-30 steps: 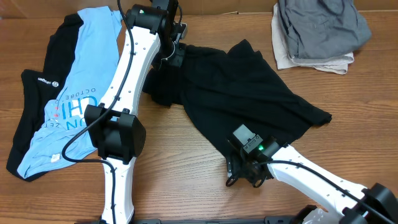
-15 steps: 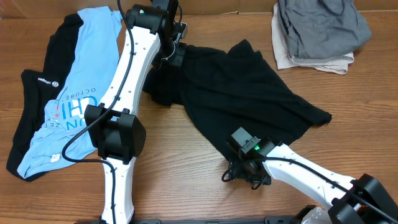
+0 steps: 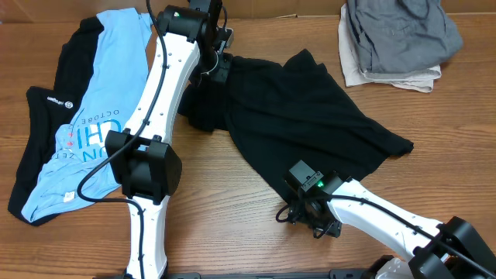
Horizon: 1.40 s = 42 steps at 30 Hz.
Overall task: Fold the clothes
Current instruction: 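Lift the black garment with both grippers and stretch it wide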
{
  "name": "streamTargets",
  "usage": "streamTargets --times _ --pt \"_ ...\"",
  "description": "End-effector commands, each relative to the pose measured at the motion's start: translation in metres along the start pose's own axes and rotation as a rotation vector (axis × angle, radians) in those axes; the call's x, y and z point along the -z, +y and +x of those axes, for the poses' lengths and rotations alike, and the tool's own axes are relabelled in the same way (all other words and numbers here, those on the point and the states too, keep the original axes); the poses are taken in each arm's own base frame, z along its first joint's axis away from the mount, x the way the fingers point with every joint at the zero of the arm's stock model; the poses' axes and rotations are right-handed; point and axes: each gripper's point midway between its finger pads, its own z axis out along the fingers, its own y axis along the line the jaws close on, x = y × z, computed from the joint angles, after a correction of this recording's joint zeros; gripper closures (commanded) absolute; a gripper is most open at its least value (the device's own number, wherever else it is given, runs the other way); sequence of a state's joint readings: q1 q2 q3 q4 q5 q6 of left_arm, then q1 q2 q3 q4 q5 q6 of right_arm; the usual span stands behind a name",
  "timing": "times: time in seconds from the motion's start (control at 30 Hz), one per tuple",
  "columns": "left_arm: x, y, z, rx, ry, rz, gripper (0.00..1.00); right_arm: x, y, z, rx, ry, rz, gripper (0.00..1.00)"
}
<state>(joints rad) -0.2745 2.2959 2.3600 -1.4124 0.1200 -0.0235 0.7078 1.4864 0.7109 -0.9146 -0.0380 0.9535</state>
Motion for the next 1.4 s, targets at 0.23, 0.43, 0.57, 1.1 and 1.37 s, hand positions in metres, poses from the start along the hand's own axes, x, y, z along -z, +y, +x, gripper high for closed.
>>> streamTargets --times 0.23,0.43,0.57,1.1,1.37 --pt "-0.005 -0.002 0.001 0.006 0.009 0.011 0.96 -0.018 -0.003 0.000 -0.038 -0.021 -0.022 0.47" --pt "-0.004 0.005 0.001 0.007 0.009 -0.027 0.96 -0.017 0.000 -0.005 -0.045 -0.043 -0.030 0.96" --pt "-0.002 0.018 0.001 0.006 0.004 -0.083 0.96 -0.008 0.003 -0.010 -0.044 -0.064 -0.030 0.96" --pt "0.170 0.080 0.014 0.153 -0.323 -0.145 0.96 0.201 0.000 -0.108 0.026 -0.481 -0.089 0.96" --pt "0.285 0.089 0.043 0.191 -0.614 -0.206 0.96 0.336 -0.054 -0.160 -0.001 -0.715 -0.234 0.96"
